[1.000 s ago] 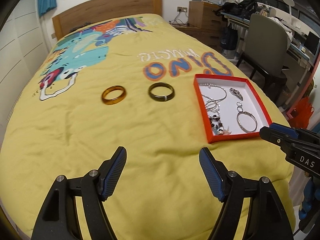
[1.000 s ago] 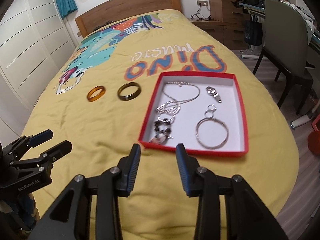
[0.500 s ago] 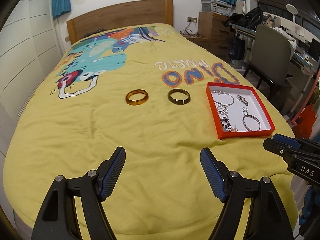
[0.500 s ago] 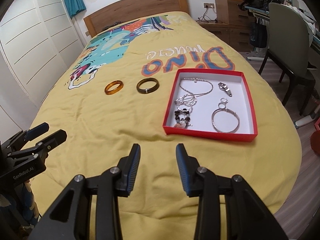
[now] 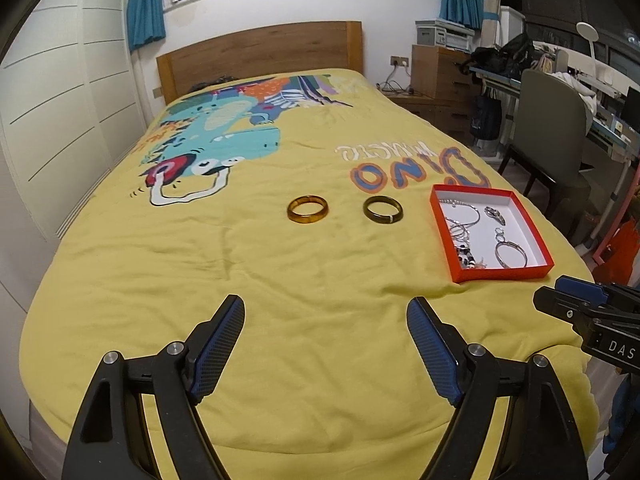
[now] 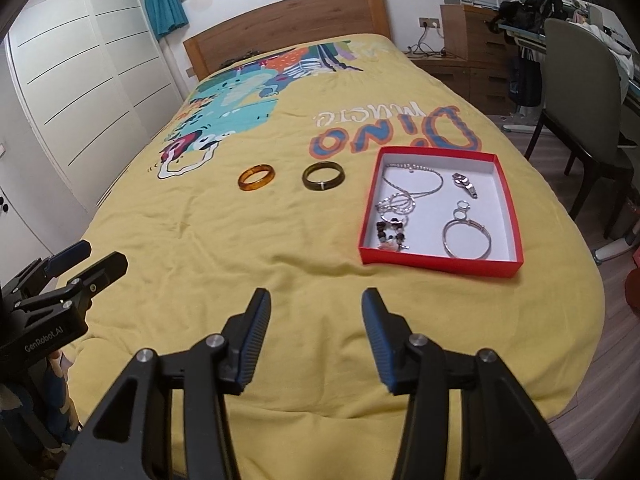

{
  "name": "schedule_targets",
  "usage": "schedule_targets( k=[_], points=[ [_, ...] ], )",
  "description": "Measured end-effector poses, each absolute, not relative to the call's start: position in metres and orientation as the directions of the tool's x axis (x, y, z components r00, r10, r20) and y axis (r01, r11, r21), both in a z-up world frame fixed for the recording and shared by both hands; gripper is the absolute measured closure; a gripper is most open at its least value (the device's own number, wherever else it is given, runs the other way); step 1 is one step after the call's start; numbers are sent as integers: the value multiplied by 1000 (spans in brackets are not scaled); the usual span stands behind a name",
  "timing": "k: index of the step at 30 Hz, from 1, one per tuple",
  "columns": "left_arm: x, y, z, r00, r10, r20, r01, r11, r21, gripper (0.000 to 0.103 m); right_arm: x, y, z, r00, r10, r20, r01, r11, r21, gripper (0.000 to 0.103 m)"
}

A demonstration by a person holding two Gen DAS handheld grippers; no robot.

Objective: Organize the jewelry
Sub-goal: 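Withdraw both open tools and move toward the amber and dark-brown bangles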

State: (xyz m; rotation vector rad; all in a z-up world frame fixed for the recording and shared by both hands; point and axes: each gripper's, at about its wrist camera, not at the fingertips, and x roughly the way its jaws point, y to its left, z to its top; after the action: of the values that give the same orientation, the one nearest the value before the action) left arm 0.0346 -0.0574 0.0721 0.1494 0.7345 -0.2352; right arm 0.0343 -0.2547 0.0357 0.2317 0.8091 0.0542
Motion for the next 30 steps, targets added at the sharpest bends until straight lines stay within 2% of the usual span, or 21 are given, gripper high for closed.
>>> schedule_targets(
  k=[18,20,30],
  points=[
    [41,-16,66,732,-134,-668,220,974,46,20,37,-221,49,691,127,-711,36,977,209,57],
    [46,-10,65,729,-137,-671,216,976,36,20,40,-216,49,690,123,-713,40,977,208,52],
    [60,3,52,701,-154,-697,215,977,1,20,54,-195,45,667,117,-736,29,983,183,51]
  ],
)
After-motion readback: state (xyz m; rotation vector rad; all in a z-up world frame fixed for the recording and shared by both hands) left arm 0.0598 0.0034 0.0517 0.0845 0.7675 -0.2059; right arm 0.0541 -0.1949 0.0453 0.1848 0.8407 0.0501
